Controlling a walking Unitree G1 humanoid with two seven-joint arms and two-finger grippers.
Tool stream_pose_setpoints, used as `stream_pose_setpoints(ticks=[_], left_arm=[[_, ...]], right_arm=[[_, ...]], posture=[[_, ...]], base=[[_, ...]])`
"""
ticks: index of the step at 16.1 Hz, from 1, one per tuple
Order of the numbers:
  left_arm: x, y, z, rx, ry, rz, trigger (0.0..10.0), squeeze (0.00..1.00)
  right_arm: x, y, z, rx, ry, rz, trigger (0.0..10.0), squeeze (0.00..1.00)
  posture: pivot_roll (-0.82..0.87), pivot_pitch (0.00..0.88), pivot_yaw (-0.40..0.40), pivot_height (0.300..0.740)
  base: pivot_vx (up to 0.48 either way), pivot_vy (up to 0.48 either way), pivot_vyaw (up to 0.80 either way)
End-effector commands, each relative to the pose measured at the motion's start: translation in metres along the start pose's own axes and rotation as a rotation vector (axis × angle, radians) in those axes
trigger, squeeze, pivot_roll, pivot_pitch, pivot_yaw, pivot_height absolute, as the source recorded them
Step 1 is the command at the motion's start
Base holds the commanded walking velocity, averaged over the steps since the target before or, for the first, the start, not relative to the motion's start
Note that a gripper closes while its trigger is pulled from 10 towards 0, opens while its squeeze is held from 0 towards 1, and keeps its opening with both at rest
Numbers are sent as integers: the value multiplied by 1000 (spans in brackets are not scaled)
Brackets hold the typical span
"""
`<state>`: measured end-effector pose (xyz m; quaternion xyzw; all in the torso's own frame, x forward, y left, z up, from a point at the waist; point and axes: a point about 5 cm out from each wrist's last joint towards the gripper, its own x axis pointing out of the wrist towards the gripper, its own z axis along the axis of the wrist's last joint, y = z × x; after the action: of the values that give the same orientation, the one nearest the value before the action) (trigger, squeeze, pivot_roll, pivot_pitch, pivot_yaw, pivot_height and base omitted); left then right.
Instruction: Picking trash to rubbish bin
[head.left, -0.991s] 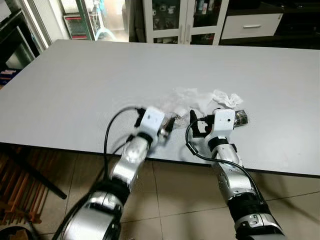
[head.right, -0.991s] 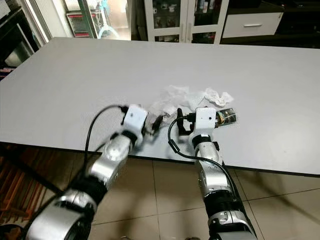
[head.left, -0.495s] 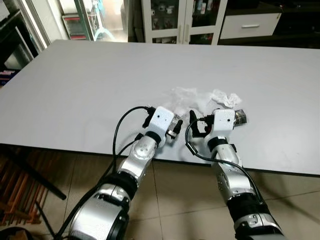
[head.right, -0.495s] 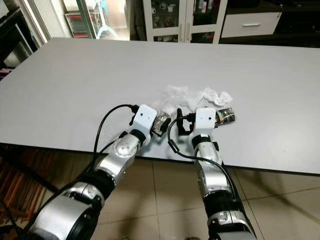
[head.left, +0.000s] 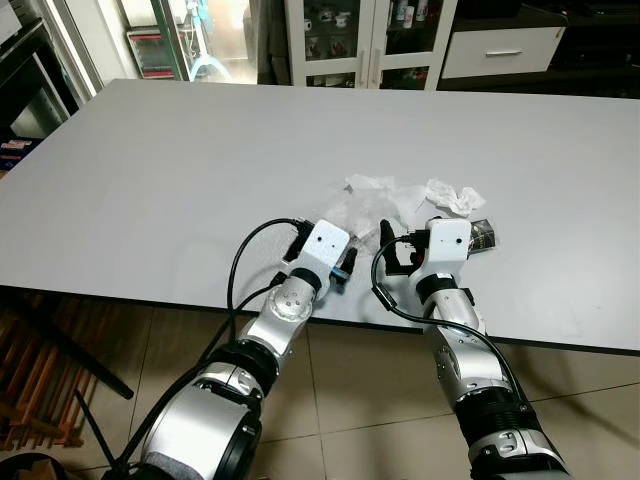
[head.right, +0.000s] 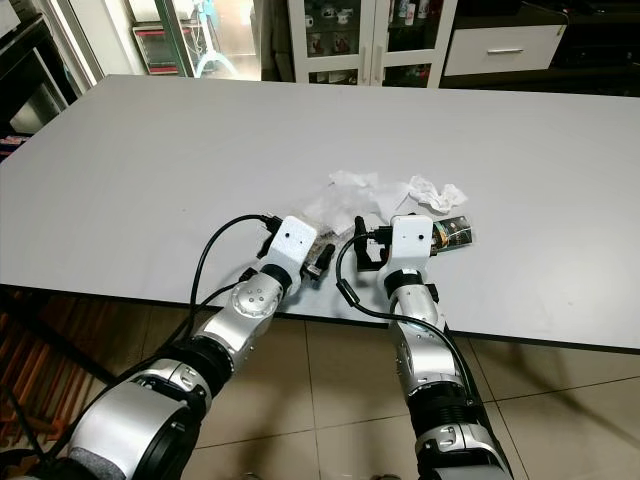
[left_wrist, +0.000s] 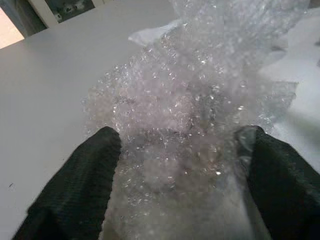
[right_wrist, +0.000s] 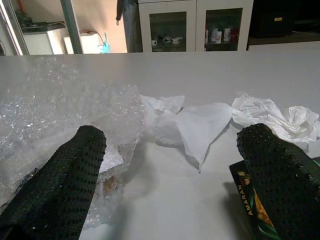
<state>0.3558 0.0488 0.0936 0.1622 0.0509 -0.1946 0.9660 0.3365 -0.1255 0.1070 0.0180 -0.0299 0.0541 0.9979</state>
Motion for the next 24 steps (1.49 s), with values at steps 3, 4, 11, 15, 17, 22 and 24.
stream_pose_setpoints(ticks=[3,4,11,15,17,22,24], left_arm=[[2,-1,2,31,4,1,0,0],[2,-1,3,32,3,1,0,0],[0,1,-1,36,8,7,0,0],[-3,-5,-7,39,12,-10,0,0],[-4,-5,-8,41,12,-14,0,0],[-4,-5,-6,46,-3,-10,0,0],[-3,0,-1,36,-37,27,10000,0]], right_arm=[[0,0,1,-1,2,1,10000,0],[1,0,2,-1,2,1,10000,0],[2,1,2,3,3,5,10000,0],[2,2,1,7,5,5,10000,0],[2,2,1,7,6,6,10000,0],[2,3,0,7,9,9,10000,0],[2,3,0,7,11,11,10000,0]], posture=[[-123,45,55,740],[-120,44,53,740],[-116,39,60,740],[-112,42,61,740],[-110,43,60,740],[-107,38,59,740],[-107,32,61,740]], base=[[0,0,0],[0,0,0],[0,0,0],[0,0,0],[0,0,0],[0,0,0],[0,0,0]])
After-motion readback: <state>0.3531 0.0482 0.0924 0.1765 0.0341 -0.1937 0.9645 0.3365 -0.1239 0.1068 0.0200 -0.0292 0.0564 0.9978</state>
